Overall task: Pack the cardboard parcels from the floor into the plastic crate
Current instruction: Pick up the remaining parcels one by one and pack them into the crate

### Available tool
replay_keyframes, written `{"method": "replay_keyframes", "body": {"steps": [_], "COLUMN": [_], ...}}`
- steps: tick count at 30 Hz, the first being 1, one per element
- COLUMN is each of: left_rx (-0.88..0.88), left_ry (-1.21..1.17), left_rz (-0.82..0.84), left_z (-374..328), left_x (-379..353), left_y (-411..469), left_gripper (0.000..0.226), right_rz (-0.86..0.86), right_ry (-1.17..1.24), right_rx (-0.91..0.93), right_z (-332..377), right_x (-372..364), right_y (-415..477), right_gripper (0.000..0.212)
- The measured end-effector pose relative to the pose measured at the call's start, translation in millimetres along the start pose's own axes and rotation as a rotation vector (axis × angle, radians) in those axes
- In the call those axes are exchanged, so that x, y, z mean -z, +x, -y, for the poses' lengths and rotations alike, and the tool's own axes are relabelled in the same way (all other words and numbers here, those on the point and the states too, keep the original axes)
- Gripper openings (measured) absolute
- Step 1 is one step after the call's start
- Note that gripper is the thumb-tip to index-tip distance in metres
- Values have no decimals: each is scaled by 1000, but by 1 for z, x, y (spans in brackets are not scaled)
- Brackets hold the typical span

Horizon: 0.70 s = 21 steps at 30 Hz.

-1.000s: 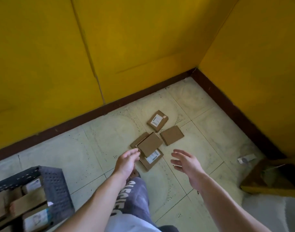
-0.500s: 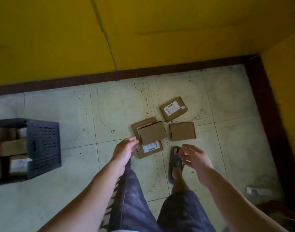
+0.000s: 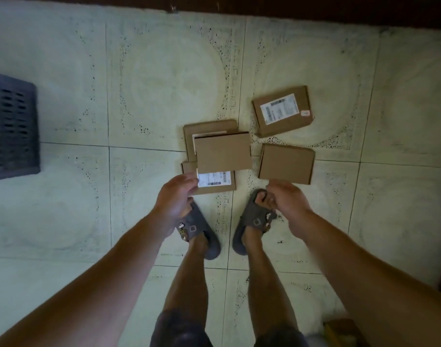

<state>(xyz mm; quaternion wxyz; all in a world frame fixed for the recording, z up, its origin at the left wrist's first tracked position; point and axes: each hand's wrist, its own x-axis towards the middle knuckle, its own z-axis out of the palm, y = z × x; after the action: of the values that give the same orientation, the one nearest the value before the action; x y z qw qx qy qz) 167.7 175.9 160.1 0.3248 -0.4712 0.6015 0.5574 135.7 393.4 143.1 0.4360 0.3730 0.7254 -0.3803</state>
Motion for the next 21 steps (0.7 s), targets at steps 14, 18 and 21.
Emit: {"method": "replay_keyframes", "body": {"steps": [14, 18, 21], "left_rx": [146, 138, 90], "left_ry": [249, 262, 236], "left_rz": [-90, -98, -76], "left_z": [68, 74, 75], "left_x": [-36, -43, -47], "left_y": [216, 238, 240], "left_gripper": [66, 26, 25], "right_rz": [13, 33, 34], "right_ry": [-103, -111, -53], "right_rx": [69, 55, 58], "right_z": [-25, -28, -29], "right_x": [-75, -88, -89], "right_y": [202, 223, 226], "right_gripper": [41, 49, 33]}}
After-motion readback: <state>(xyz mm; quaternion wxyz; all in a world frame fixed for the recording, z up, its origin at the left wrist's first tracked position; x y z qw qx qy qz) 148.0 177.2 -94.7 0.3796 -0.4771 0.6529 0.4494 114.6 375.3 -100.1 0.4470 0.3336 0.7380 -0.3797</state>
